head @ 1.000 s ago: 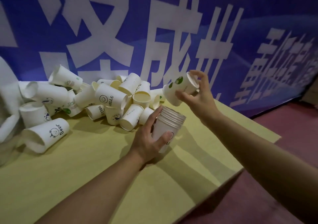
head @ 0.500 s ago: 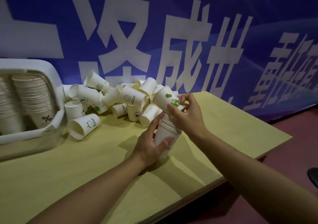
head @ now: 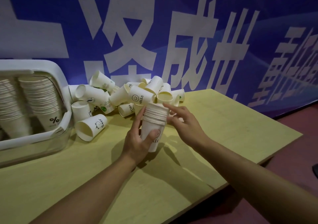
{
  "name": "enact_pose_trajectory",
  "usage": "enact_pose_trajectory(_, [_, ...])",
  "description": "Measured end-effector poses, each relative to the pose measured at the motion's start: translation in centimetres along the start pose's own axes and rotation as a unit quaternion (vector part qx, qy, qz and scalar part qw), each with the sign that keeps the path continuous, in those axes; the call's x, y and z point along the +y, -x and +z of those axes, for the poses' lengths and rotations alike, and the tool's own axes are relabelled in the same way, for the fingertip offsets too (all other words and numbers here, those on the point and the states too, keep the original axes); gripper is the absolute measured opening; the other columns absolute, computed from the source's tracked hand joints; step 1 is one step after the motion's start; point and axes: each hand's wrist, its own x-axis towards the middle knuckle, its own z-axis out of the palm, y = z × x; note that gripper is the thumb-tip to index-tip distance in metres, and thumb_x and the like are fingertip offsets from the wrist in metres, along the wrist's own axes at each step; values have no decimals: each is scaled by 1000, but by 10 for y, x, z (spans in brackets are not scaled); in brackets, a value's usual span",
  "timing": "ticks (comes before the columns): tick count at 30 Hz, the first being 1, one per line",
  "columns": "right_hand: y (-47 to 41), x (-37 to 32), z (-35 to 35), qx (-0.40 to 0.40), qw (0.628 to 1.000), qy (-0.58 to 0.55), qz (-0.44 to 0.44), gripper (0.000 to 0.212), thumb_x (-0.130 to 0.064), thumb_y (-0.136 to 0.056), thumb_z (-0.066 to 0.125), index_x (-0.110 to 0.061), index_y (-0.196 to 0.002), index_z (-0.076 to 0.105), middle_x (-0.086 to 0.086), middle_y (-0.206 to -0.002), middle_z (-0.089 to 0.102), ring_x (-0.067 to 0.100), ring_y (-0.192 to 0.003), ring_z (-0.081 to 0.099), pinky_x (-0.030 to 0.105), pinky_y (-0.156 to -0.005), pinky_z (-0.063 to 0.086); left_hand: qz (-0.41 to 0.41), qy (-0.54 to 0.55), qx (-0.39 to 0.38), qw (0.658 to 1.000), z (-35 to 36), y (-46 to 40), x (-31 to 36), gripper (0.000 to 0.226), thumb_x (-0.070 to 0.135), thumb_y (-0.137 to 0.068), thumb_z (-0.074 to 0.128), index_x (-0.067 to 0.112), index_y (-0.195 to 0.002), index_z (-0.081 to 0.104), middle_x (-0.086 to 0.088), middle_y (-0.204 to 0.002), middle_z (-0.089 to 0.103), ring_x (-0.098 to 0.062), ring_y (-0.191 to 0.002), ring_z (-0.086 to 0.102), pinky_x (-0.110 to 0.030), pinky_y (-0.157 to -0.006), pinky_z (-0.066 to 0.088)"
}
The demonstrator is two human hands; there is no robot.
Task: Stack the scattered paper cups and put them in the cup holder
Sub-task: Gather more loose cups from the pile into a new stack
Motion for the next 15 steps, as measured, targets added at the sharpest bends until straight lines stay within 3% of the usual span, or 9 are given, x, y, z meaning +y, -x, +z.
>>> enact_pose_trajectory(3, [-9,7,-2,21,999,31,3,41,-17,-99,52,-38,-133,60,-2,-111,54,4,-99,53,21,-85,45,-10,20,11,1000,-6,2,-7,84,70,-71,61,60,-147,27,37,-128,53,8,-104,62,-28,-81,58])
enact_pose_trajectory(5, [-33,18,-9,73,990,119,21,40,-14,-94,57,-32,-130,62,-2,-104,55,12,-93,56,25,-79,47,-18,39,19,999,-7,3,-9,86,68,-70,63,58,-148,29,35,-127,57,5,-102,64,-34,-82,59])
enact_pose_trajectory(7, [-58,34,-16,89,965,238,70,41,-19,-91,66,-28,-131,61,0,-117,58,18,-104,58,28,-83,49,-23,57,30,998,-8,3,-10,88,66,-70,64,52,-150,29,27,-128,60,3,-102,66,-37,-83,60])
enact_pose_trajectory(10, [-79,60,-18,-9,946,304,113,56,-29,-87,73,-29,-140,52,3,-140,53,22,-117,55,34,-94,49,-27,67,48,996,-9,2,-11,86,64,-71,64,53,-149,29,11,-130,62,-3,-104,67,-42,-85,61])
enact_pose_trajectory(15, [-79,70,-19,-108,925,341,129,90,-35,-82,80,-42,-153,25,4,-142,54,26,-116,59,39,-90,55,-19,85,63,994,-10,2,-7,79,61,-71,63,64,-140,23,11,-131,60,-6,-108,66,-38,-84,59])
